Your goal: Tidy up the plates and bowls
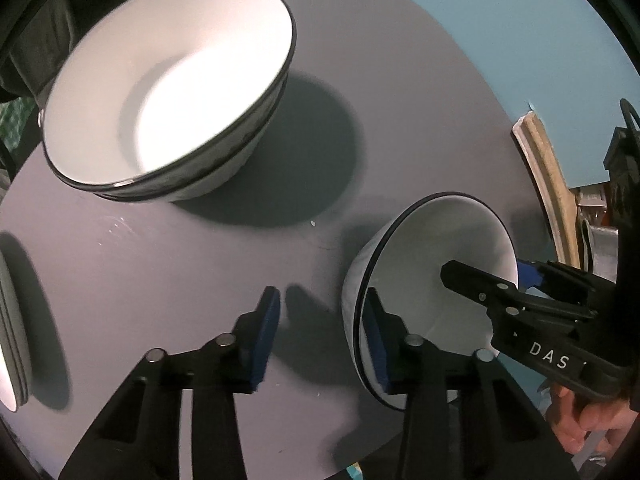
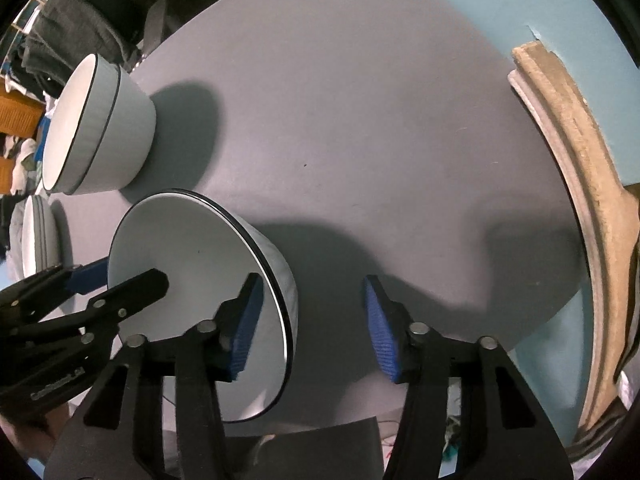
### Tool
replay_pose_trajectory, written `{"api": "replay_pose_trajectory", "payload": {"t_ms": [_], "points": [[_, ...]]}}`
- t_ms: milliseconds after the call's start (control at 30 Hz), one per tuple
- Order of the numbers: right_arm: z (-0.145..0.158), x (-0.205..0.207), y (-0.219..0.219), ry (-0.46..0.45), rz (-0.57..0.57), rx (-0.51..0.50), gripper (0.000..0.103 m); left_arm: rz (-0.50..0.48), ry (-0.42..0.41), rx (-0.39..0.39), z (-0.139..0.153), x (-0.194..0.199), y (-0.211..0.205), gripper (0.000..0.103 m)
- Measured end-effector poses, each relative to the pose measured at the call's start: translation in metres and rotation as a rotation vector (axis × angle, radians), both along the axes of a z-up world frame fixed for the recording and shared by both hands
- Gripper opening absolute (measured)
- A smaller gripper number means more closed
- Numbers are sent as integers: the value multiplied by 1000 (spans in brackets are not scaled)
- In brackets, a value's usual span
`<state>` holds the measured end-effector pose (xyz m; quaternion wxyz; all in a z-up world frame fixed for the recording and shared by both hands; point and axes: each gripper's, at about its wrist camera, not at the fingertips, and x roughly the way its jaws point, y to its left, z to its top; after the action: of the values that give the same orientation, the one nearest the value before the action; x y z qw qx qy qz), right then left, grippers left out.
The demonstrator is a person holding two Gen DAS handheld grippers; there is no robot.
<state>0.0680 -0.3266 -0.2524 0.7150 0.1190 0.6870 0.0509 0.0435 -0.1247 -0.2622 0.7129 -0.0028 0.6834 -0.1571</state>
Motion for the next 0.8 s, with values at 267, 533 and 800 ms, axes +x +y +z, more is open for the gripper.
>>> {"api": "replay_pose_trajectory", "payload": {"t_ms": [267, 533, 800], "points": [[3, -2, -4, 16, 28, 17, 23, 16, 32, -29, -3, -3, 2, 24], [15, 1, 4, 19, 86, 0, 11, -8, 51, -42, -5, -6, -1, 10], [17, -1, -1, 21, 82, 2, 9, -32, 44, -34, -6, 0, -7, 8]]}}
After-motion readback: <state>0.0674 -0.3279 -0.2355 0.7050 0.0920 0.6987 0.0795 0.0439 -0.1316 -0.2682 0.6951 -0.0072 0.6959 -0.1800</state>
